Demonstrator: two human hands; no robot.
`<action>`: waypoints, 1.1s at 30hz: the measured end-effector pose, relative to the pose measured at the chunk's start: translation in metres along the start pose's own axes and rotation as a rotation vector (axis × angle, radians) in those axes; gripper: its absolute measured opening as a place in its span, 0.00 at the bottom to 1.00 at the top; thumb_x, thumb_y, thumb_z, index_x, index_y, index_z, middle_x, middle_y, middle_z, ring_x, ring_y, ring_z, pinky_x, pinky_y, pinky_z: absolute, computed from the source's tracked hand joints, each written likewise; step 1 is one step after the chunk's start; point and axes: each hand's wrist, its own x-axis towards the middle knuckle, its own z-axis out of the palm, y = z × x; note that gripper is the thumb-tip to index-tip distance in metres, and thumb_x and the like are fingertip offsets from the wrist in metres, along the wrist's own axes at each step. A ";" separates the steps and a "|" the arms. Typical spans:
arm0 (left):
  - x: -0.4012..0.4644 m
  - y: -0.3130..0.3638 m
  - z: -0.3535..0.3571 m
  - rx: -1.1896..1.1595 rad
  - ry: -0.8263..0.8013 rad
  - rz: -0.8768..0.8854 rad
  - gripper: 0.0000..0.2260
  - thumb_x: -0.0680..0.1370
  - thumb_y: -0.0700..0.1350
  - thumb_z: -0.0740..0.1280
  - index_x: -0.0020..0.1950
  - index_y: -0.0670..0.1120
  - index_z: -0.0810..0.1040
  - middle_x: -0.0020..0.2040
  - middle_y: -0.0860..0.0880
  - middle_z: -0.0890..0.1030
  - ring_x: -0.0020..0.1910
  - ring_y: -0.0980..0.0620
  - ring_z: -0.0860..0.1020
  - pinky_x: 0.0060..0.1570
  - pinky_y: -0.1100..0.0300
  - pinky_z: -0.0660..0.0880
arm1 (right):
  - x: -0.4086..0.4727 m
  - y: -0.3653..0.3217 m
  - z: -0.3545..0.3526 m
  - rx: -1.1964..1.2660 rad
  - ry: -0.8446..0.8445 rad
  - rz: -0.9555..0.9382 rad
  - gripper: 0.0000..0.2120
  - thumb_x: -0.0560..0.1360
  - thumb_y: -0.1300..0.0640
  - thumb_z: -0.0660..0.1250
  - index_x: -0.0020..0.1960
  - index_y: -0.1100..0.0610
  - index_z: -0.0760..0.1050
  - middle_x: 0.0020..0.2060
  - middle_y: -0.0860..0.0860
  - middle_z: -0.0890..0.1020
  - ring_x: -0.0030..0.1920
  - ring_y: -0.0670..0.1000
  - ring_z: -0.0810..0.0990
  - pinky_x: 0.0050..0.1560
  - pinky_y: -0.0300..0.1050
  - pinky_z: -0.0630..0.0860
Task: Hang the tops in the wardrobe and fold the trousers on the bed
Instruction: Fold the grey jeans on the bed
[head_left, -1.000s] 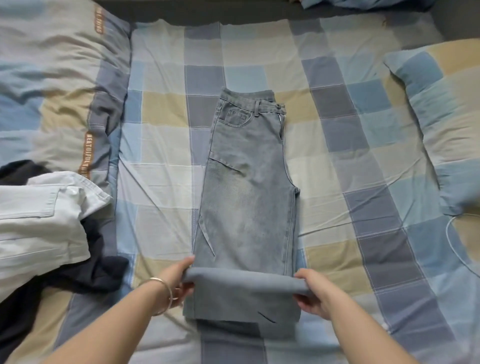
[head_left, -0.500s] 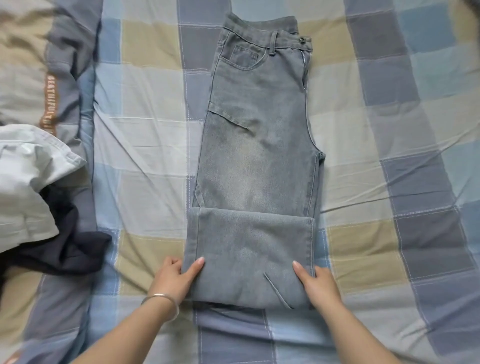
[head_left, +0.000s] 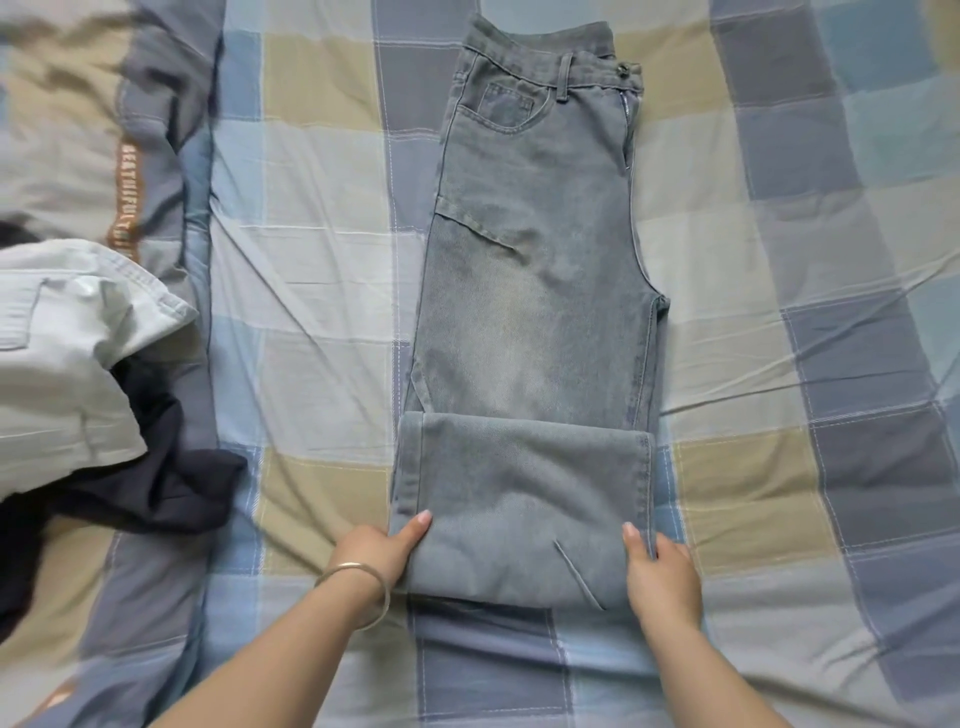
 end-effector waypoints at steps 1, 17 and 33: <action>-0.001 -0.001 0.002 -0.077 0.016 0.012 0.23 0.72 0.64 0.65 0.44 0.43 0.78 0.44 0.43 0.80 0.46 0.43 0.77 0.45 0.57 0.70 | 0.001 0.000 -0.002 -0.006 -0.014 0.004 0.25 0.78 0.45 0.58 0.67 0.62 0.69 0.66 0.59 0.70 0.65 0.60 0.70 0.63 0.52 0.65; -0.031 0.019 -0.053 -0.335 -0.163 0.506 0.12 0.79 0.38 0.60 0.47 0.52 0.80 0.51 0.51 0.80 0.52 0.56 0.74 0.44 0.79 0.66 | -0.011 -0.052 -0.078 0.115 -0.366 -0.361 0.27 0.75 0.70 0.56 0.72 0.51 0.65 0.63 0.46 0.72 0.62 0.42 0.67 0.58 0.30 0.60; -0.062 0.023 -0.093 -0.591 -0.343 -0.200 0.22 0.77 0.59 0.60 0.31 0.44 0.68 0.19 0.49 0.67 0.14 0.55 0.65 0.17 0.73 0.59 | -0.041 -0.045 -0.113 0.457 -0.634 0.434 0.09 0.71 0.62 0.62 0.34 0.65 0.73 0.21 0.56 0.76 0.17 0.52 0.75 0.19 0.38 0.73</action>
